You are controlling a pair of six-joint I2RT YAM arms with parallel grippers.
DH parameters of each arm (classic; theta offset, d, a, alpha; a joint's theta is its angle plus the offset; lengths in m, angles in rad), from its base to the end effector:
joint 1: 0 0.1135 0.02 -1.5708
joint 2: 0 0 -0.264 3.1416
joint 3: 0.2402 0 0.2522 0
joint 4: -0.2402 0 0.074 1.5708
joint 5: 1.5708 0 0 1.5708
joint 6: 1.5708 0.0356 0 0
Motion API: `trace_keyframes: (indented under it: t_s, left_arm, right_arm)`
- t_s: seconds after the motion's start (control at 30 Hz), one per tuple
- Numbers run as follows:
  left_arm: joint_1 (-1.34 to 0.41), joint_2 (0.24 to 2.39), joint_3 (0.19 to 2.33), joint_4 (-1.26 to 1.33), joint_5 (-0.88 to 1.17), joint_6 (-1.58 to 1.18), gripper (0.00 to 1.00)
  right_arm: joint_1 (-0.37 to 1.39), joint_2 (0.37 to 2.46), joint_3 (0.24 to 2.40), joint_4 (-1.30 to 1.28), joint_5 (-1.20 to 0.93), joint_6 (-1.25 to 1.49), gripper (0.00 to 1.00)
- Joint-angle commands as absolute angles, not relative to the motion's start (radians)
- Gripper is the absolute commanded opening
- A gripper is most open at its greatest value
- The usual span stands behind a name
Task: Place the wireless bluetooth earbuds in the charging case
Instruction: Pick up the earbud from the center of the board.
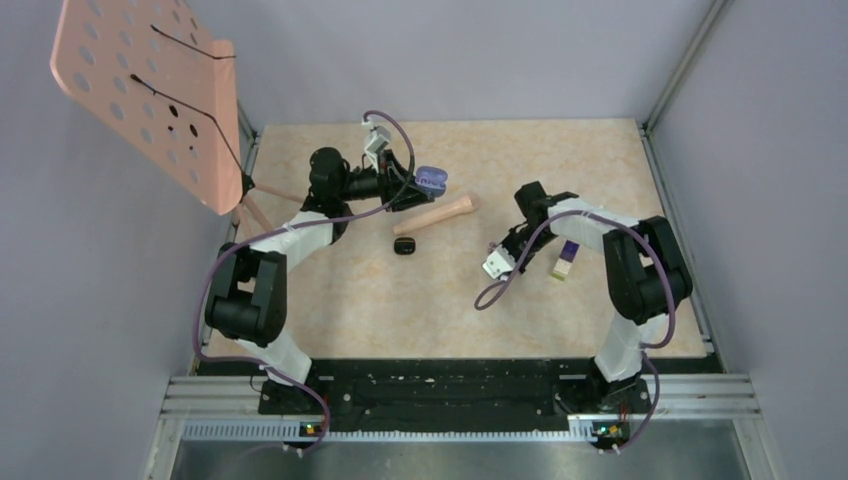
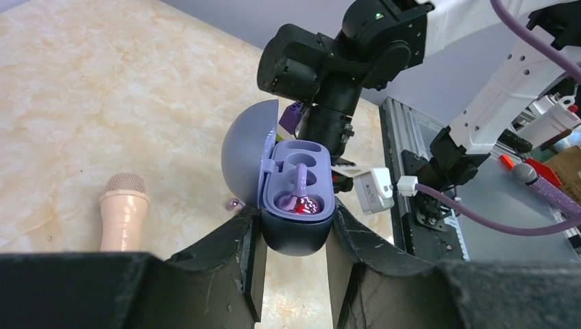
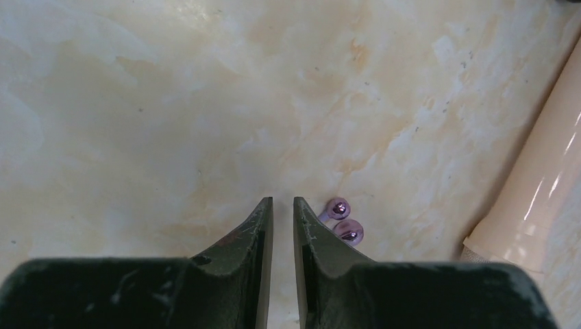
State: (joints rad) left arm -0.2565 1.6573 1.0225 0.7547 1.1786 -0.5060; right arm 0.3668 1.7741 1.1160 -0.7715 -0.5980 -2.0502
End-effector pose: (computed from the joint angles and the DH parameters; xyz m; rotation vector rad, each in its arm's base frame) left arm 0.3424 -0.1238 0.2900 0.8543 1.4877 -1.4248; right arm 0.2900 0.1329 0.1673 -2.4294 0.8608 0.3932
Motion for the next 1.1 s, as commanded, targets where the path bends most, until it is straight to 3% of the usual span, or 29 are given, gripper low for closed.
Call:
trace_keyframes:
  t_s: [0.0,0.77,1.07]
  left_arm:
    - [-0.25,1.607,1.024,0.777,1.161,-0.494,0.0]
    - [-0.239,1.612,1.031,0.746,1.156,-0.473,0.0]
    - [-0.237,1.613,1.026,0.739,1.155,-0.469,0.0]
  right_arm:
    - [0.374,1.809,1.177,-0.798,-0.587,-2.156,0.17]
    - [0.365,1.908,1.25,-0.779,-0.471,-2.204,0.23]
    - [0.377,2.008,1.35,-0.851,-0.411,-2.313,0.19]
